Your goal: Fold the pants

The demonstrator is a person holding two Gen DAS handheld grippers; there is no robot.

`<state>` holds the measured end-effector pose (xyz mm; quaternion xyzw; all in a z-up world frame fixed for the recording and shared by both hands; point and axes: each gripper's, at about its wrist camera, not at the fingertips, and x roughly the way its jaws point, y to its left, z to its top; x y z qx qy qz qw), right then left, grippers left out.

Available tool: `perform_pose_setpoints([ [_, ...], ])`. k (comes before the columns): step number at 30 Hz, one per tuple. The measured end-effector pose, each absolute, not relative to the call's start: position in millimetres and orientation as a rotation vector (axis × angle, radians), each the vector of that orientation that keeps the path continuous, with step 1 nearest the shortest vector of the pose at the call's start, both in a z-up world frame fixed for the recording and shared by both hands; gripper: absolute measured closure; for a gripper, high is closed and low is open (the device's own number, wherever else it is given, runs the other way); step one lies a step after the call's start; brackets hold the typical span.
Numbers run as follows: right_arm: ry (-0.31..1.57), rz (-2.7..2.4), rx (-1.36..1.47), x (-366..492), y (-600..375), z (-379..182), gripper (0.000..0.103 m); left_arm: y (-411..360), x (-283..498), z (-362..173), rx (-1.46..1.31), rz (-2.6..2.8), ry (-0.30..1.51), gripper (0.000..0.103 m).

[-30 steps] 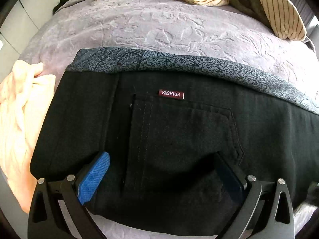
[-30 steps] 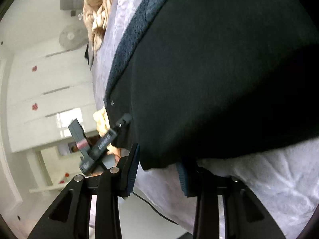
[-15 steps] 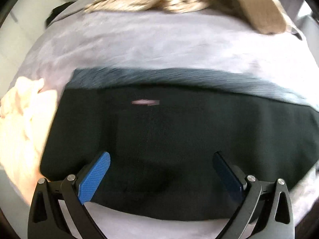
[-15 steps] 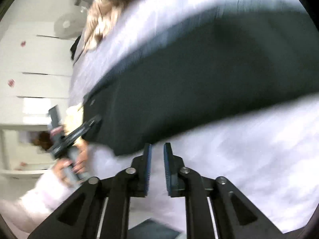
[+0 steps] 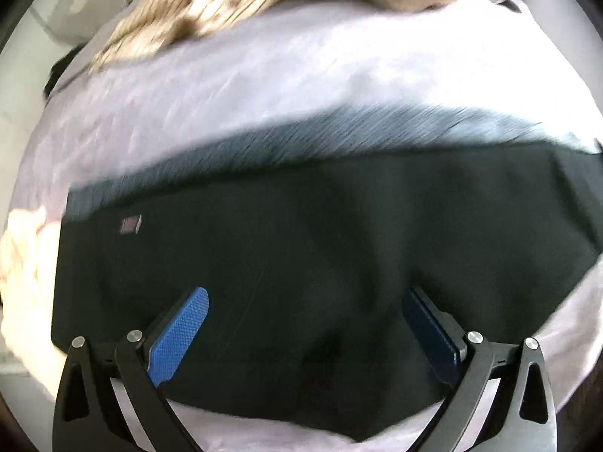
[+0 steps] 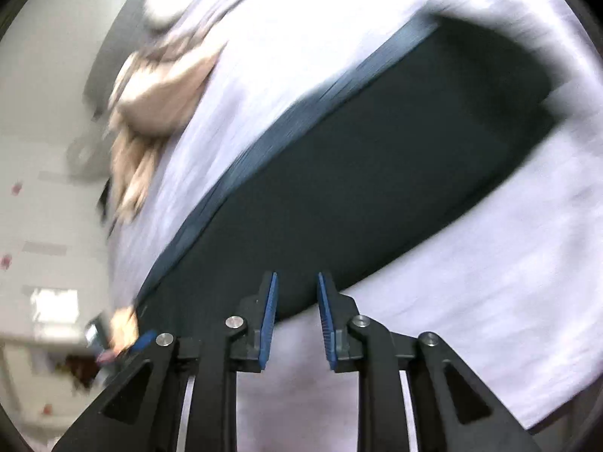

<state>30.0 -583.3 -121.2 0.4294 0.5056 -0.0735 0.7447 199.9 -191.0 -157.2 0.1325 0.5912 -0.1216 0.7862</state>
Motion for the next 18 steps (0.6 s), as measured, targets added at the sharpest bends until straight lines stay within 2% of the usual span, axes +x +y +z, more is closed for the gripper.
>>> perform_pose_setpoints([
  [3,1.034,-0.358,1.033,8.0,-654.9,-123.8,0.064,-238.5,202.9,-150.1,0.302,-0.346,1.236,0.000],
  [7,0.991,-0.480,1.134,-5.1,-704.9,-139.7,0.063,-304.5,212.1,-156.9,0.254,-0.443,1.250,0.000],
  [8,0.977,-0.474,1.151,-3.4,-712.4,-142.8,0.066,-318.0,211.8,-161.1,0.255,-0.464,1.250,0.000],
  [9,0.969,-0.462,1.159,-0.9,-716.6,-144.8,0.074,-332.4,209.8,-168.2,0.275,-0.481,1.253,0.000],
  [10,0.972,-0.461,1.157,-0.2,-717.4,-146.9,0.092,-339.7,209.6,-176.8,0.302,-0.488,1.265,0.000],
  [12,0.981,-0.458,1.183,-6.6,-719.9,-154.1,0.092,-349.7,203.0,-196.3,0.345,-0.464,1.299,0.000],
  [18,1.006,-0.430,1.169,-24.2,-722.7,-166.9,0.094,-337.0,208.3,-198.4,0.291,-0.427,1.337,0.000],
])
